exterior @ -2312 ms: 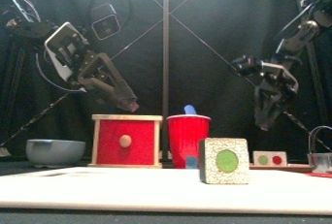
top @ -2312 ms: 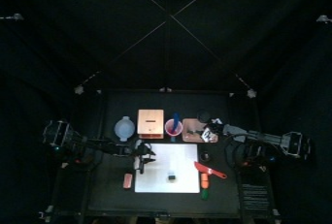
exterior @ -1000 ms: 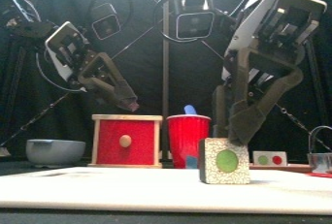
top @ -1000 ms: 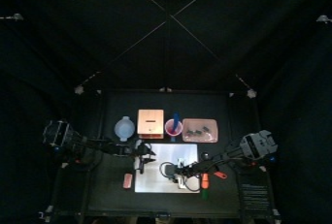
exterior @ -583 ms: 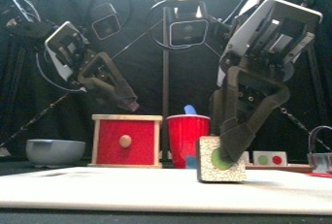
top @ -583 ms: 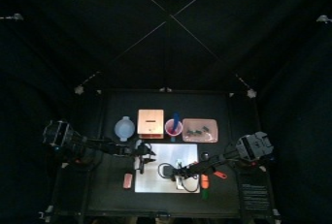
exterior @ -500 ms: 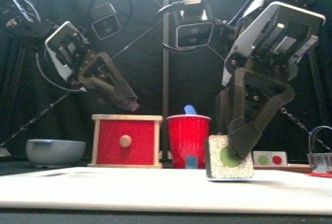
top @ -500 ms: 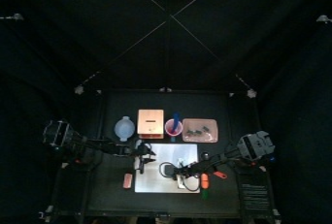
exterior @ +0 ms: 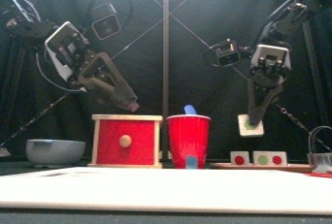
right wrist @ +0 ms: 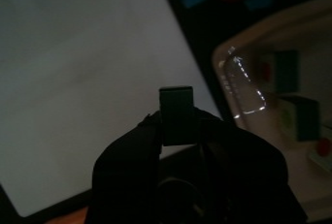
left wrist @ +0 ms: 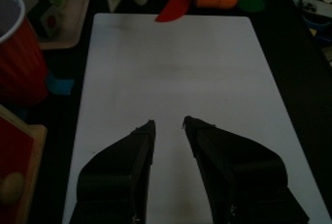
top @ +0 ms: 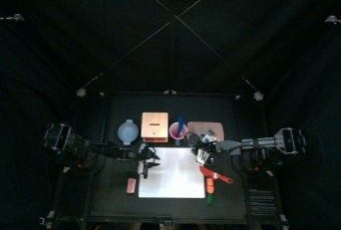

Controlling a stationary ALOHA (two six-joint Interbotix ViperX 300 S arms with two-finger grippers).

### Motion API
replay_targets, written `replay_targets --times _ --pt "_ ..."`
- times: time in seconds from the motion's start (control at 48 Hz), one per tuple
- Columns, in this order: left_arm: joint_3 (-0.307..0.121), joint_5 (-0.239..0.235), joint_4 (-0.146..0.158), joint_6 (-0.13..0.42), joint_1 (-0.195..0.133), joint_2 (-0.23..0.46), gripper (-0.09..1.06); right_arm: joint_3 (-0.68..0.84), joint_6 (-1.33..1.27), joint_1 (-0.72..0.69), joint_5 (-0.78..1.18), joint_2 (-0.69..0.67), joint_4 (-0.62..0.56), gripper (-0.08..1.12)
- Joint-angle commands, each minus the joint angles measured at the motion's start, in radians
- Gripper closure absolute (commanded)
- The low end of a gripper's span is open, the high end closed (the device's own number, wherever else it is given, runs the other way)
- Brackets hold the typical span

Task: Place sushi on board then cut the sushi with the knife then place the pieces on the plate
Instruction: Place the 4 sushi pieces on the plate

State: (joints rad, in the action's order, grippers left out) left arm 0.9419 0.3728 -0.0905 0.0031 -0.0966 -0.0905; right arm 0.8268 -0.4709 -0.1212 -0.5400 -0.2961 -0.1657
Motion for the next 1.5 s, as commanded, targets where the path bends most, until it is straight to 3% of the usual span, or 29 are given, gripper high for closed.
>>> replay_targets --times 0.021,0.312,0.5,0.75,1.0,1.271,1.5 --pt "-0.021 0.003 0.002 0.000 -0.002 -0.003 0.24 0.032 -0.002 -0.106 -0.026 -0.101 -0.026 0.47" --pt "-0.021 0.003 0.003 0.003 0.005 -0.003 0.24 0.112 0.002 -0.423 -0.052 -0.153 -0.074 0.47" --pt "-0.017 0.003 0.000 0.002 0.005 -0.002 0.24 0.141 0.003 -0.522 -0.028 -0.107 -0.101 0.47" --pt "-0.015 0.003 0.002 0.002 0.005 -0.003 0.24 0.176 0.002 -0.541 0.035 -0.035 -0.103 0.43" --pt "-0.017 0.003 0.002 0.000 -0.002 -0.003 0.24 0.189 0.003 -0.577 0.051 -0.015 -0.118 0.21" --pt "-0.018 0.003 0.002 0.003 -0.002 -0.009 0.24 0.172 0.003 -0.561 0.012 -0.156 -0.140 0.17" --pt "-0.021 0.003 0.000 -0.005 -0.002 -0.009 0.24 0.172 0.002 -0.448 0.034 -0.305 -0.129 0.17"
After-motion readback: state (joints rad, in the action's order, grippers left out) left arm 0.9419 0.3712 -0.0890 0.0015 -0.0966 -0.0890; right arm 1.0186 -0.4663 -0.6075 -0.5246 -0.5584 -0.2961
